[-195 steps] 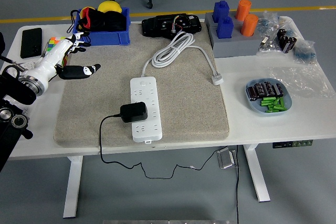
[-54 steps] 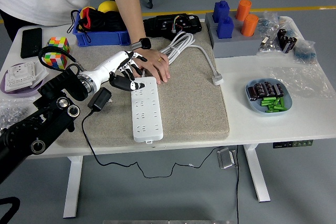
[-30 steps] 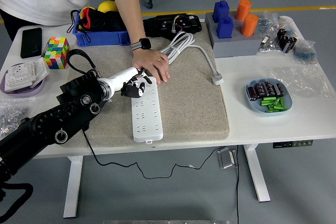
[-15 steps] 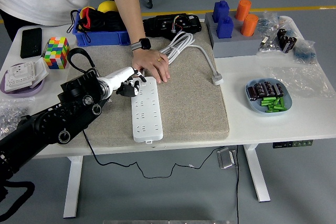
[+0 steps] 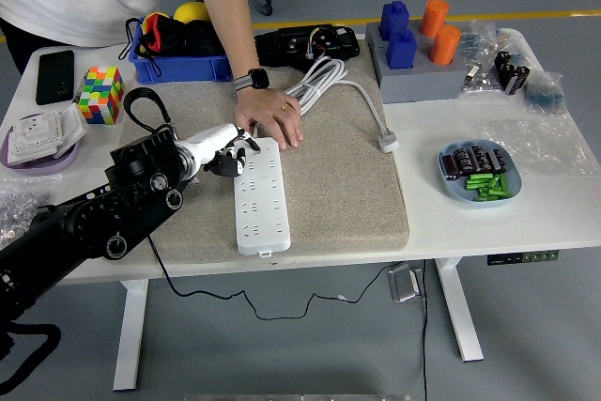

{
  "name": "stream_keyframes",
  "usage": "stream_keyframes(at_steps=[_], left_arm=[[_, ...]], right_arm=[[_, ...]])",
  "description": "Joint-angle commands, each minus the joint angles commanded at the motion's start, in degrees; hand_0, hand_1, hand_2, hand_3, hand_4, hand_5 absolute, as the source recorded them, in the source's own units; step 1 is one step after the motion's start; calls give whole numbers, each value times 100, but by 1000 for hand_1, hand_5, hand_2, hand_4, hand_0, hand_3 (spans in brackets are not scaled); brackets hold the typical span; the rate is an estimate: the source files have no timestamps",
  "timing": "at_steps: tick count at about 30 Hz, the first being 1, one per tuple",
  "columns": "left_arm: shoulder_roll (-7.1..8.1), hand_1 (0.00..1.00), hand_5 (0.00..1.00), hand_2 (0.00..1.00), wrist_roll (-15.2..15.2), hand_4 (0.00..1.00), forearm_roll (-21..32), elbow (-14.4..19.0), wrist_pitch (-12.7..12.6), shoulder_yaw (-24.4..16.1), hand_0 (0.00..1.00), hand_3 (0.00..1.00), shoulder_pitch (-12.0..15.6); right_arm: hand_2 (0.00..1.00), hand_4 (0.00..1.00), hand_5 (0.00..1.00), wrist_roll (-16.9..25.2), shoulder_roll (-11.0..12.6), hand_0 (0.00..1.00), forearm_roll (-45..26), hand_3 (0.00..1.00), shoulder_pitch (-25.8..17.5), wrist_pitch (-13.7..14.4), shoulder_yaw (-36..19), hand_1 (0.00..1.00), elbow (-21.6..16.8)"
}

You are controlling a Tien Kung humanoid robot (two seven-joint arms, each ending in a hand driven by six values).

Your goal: Pull the plug out,throw it away,press the button

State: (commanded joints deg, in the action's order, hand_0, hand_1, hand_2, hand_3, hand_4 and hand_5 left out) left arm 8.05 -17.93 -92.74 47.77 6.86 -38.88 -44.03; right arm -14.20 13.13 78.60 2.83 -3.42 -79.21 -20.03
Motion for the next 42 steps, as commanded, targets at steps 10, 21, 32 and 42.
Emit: stream_keyframes(at_steps=[10,21,32,42], left_arm=[[112,2,2,95,87,2,-233,504,-60,-693,14,722,146],[389,170,2,320,349,383,-918,1601,-208,-2233,205,755,843],[519,848,235,829,693,824,-1046,2204,-475,-3679,835,868,1796],[521,934,361,913,916,850,-1219,2460,-669,-4734,908,914,2371]], right_arm=[[711,781,632,2,-16,750,9,723,2,3,-32,700,-5],[711,781,635,1,-33,750,29,723,-10,3,-66,700,-6],[711,781,633,2,-38,750,42,723,19,4,-102,700,-12],[711,781,634,0,-40,750,50,723,26,3,-103,700,-5]])
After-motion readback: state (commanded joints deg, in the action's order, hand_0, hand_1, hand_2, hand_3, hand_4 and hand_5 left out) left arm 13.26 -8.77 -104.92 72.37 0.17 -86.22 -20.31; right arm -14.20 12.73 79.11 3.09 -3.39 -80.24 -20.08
